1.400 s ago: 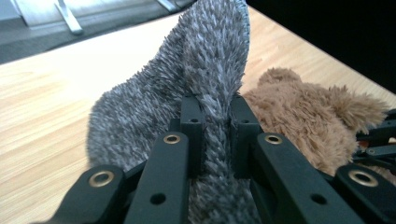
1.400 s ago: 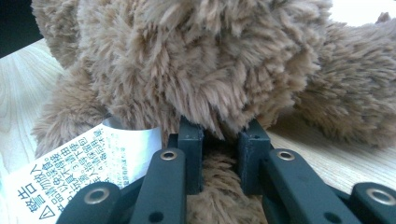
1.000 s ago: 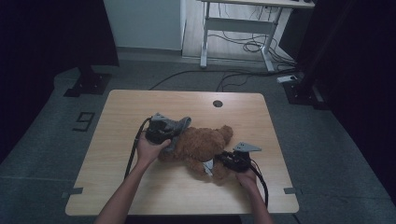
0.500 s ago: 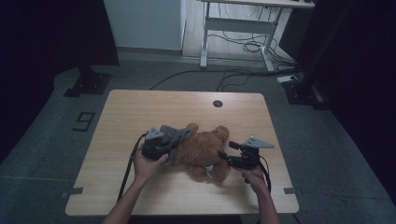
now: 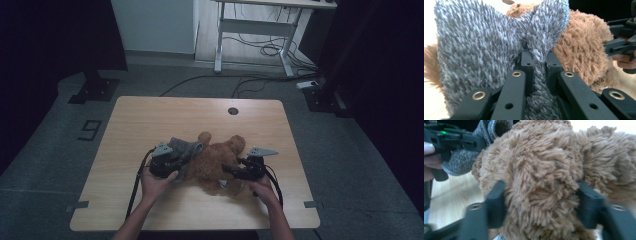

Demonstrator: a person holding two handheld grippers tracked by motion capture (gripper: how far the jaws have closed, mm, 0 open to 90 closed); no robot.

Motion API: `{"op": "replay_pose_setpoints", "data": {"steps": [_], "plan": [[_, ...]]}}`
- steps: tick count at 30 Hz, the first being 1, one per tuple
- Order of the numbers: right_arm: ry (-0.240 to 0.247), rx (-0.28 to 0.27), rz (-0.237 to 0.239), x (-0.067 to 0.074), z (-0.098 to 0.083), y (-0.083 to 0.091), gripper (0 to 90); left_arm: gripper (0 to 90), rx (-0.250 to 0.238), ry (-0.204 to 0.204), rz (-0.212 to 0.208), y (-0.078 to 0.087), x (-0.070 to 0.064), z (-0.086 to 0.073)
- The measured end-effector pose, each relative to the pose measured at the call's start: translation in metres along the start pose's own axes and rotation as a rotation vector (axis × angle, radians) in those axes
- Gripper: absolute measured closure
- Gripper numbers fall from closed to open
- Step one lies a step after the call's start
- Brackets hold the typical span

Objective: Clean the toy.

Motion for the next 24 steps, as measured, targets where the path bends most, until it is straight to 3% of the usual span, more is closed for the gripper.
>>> {"op": "replay_pose_setpoints", "data": {"steps": [4,8,10,12,14,16,19,21,24], "plan": [[0.013,-0.003,-0.032,0.0,-0.003,0.002,53.1,80.1,-0.019,0.004,0.005,0.006,-0.005,0.011],[0.052,-0.003,-0.05,0.002,-0.005,0.004,55.7,80.3,-0.041,-0.064,-0.034,0.008,-0.03,0.038],[0.07,-0.007,-0.059,0.003,-0.004,0.004,56.5,80.2,-0.034,-0.091,-0.062,0.0,-0.047,0.053],[0.085,-0.008,-0.069,0.004,-0.004,0.004,57.4,80.1,0.0,-0.127,-0.083,-0.019,-0.065,0.067],[0.106,-0.009,-0.077,0.006,-0.005,0.005,57.9,80.0,0.044,-0.131,-0.1,-0.041,-0.079,0.074],[0.118,-0.016,-0.081,0.006,-0.006,0.006,58.0,79.9,0.084,-0.12,-0.118,-0.062,-0.088,0.075],[0.125,-0.013,-0.094,0.006,-0.006,0.006,58.2,79.9,0.168,-0.131,-0.112,-0.095,-0.095,0.064],[0.138,-0.004,-0.114,0.004,-0.007,0.006,58.7,80.0,0.166,-0.127,-0.109,-0.101,-0.093,0.058],[0.131,-0.01,-0.108,0.003,-0.009,0.006,59.3,80.2,0.15,-0.108,-0.116,-0.098,-0.088,0.056]]}}
Point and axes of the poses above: each handheld gripper's, and its own axes: y roughly backward along the jaws, z roughly out of its top, x roughly to its left, the point moved 8 cm from there along -y, roughly forward along the jaws, and after that the axes turned 1 degree about y, right-handed, at the moved point
